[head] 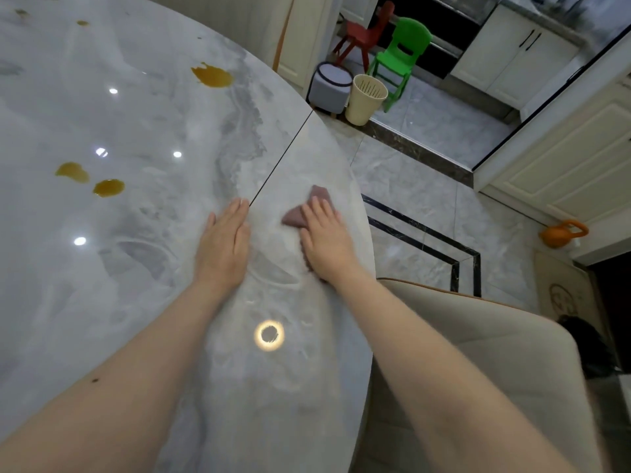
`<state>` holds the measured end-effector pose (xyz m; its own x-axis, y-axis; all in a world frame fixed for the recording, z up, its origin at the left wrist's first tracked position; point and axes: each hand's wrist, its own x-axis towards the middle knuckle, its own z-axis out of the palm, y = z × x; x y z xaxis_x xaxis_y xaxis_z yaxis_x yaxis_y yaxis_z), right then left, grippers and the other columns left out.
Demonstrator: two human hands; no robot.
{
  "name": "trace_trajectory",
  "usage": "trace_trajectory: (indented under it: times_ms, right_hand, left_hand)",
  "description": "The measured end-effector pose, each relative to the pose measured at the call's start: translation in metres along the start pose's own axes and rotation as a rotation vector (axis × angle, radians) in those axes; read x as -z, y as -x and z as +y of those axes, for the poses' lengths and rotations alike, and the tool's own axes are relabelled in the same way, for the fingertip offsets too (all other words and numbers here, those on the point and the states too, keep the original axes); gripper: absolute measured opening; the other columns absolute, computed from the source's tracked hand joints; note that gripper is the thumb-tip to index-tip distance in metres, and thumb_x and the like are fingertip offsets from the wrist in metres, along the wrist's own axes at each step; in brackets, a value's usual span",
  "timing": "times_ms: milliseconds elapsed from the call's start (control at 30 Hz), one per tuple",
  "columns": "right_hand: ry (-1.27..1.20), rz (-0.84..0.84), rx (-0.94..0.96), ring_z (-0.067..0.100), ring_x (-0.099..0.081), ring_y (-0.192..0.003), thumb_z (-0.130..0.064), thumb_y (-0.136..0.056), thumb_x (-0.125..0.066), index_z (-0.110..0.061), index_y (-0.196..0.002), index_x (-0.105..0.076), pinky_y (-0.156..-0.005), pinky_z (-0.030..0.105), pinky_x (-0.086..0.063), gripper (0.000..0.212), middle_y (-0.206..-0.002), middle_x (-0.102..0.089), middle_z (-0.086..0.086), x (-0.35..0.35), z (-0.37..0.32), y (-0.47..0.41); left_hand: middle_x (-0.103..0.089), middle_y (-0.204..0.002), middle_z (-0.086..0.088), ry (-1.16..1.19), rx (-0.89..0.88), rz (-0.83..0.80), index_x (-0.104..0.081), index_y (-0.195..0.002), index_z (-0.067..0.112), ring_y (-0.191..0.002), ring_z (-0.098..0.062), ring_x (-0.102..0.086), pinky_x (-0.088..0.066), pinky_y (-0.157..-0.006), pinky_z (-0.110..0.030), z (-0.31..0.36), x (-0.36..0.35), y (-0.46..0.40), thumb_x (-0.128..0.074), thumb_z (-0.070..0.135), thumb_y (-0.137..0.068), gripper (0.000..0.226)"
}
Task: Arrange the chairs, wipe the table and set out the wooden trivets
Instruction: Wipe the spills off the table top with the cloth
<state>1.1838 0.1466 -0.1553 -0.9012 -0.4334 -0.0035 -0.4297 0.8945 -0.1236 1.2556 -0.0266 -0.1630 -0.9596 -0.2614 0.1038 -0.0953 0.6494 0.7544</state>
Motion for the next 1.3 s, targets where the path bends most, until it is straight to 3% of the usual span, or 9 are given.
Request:
trace_trajectory:
  times_ms: [133, 267, 400, 533, 700, 800, 933, 1067, 1300]
  right_hand:
    - [-0.044, -0.015, 0.346, 0.031, -0.03, -0.141, -0.029, -0.094, -0.033, -0.006, -0.142, -0.04, -0.118, 0.041, -0.015, 0.054, -0.15, -0.036, 0.015, -0.011, -0.054, 0.065]
    - [-0.024, -0.079, 0.536, 0.027, -0.03, -0.141, -0.028, -0.095, -0.038, -0.007, -0.142, -0.041, -0.118, 0.033, -0.011, 0.052, -0.149, -0.037, 0.013, 0.001, -0.014, 0.126]
    - [-0.023, -0.028, 0.236, 0.031, -0.024, -0.143, -0.035, -0.095, -0.026, -0.008, -0.145, -0.036, -0.119, 0.031, -0.008, 0.057, -0.152, -0.031, 0.014, 0.008, 0.028, 0.089]
    - [-0.01, 0.033, -0.098, 0.022, -0.009, -0.148, -0.036, -0.098, -0.025, -0.019, -0.15, -0.025, -0.119, 0.033, -0.002, 0.055, -0.159, -0.016, 0.003, -0.003, -0.013, 0.053]
    - [-0.063, -0.007, 0.273, 0.03, -0.028, -0.142, -0.034, -0.092, -0.031, -0.014, -0.142, -0.042, -0.117, 0.041, -0.018, 0.056, -0.151, -0.036, 0.01, -0.011, -0.07, 0.118]
    - [-0.031, -0.092, 0.473, 0.023, -0.019, -0.145, -0.032, -0.098, -0.034, -0.017, -0.146, -0.035, -0.119, 0.035, -0.011, 0.051, -0.154, -0.029, 0.004, -0.001, -0.032, 0.175]
    - [-0.03, -0.091, 0.264, 0.022, -0.015, -0.147, -0.039, -0.097, -0.024, -0.019, -0.148, -0.031, -0.119, 0.034, -0.01, 0.055, -0.156, -0.024, 0.003, 0.01, 0.011, 0.158]
    - [-0.027, 0.001, -0.051, 0.025, -0.014, -0.147, -0.043, -0.092, -0.013, -0.018, -0.149, -0.029, -0.118, 0.034, -0.007, 0.064, -0.157, -0.021, 0.004, -0.001, -0.033, 0.108]
    - [-0.092, 0.034, 0.211, 0.03, -0.043, -0.134, -0.032, -0.091, -0.033, -0.014, -0.136, -0.052, -0.113, 0.037, -0.018, 0.051, -0.144, -0.047, 0.009, -0.023, -0.123, 0.172]
  left_hand:
    - [-0.036, -0.15, -0.01, -0.044, -0.009, 0.036, -0.04, -0.141, 0.004, -0.141, -0.018, -0.029, -0.006, -0.117, -0.033, -0.004, 0.013, 0.02, -0.021, 0.025, -0.091, 0.057]
    - [-0.04, -0.147, -0.016, -0.253, -0.042, -0.003, -0.041, -0.14, 0.002, -0.138, -0.029, -0.035, -0.016, -0.115, -0.045, -0.01, 0.02, 0.058, -0.019, 0.026, -0.09, 0.06]
    - [-0.041, -0.146, -0.015, -0.446, -0.031, -0.07, -0.042, -0.14, 0.004, -0.135, -0.034, -0.037, -0.022, -0.112, -0.051, -0.013, 0.021, 0.102, -0.021, 0.028, -0.089, 0.06]
    - [-0.044, -0.143, -0.017, -0.566, -0.014, -0.038, -0.045, -0.137, 0.005, -0.132, -0.039, -0.04, -0.027, -0.109, -0.054, -0.015, 0.021, 0.119, -0.026, 0.027, -0.091, 0.055]
    - [-0.045, -0.142, -0.018, -0.586, -0.028, -0.061, -0.048, -0.136, 0.005, -0.131, -0.04, -0.042, -0.027, -0.108, -0.056, -0.017, 0.021, 0.116, -0.025, 0.026, -0.09, 0.055]
    - [-0.042, -0.145, -0.017, -0.557, -0.035, -0.08, -0.046, -0.138, 0.006, -0.134, -0.039, -0.037, -0.023, -0.11, -0.054, -0.019, 0.025, 0.116, -0.021, 0.028, -0.089, 0.06]
    - [-0.028, -0.153, -0.012, -0.4, -0.013, -0.133, -0.036, -0.144, 0.008, -0.143, -0.033, -0.019, -0.006, -0.116, -0.046, -0.02, 0.033, 0.112, -0.012, 0.035, -0.087, 0.067]
    - [-0.034, -0.15, -0.013, -0.366, -0.072, -0.162, -0.04, -0.141, 0.004, -0.141, -0.031, -0.026, -0.012, -0.115, -0.047, -0.028, 0.05, 0.13, -0.011, 0.034, -0.085, 0.07]
    - [-0.049, -0.136, -0.021, -0.41, -0.047, -0.058, -0.052, -0.128, -0.004, -0.129, -0.039, -0.042, -0.023, -0.109, -0.048, -0.038, 0.078, 0.204, -0.024, 0.022, -0.083, 0.059]
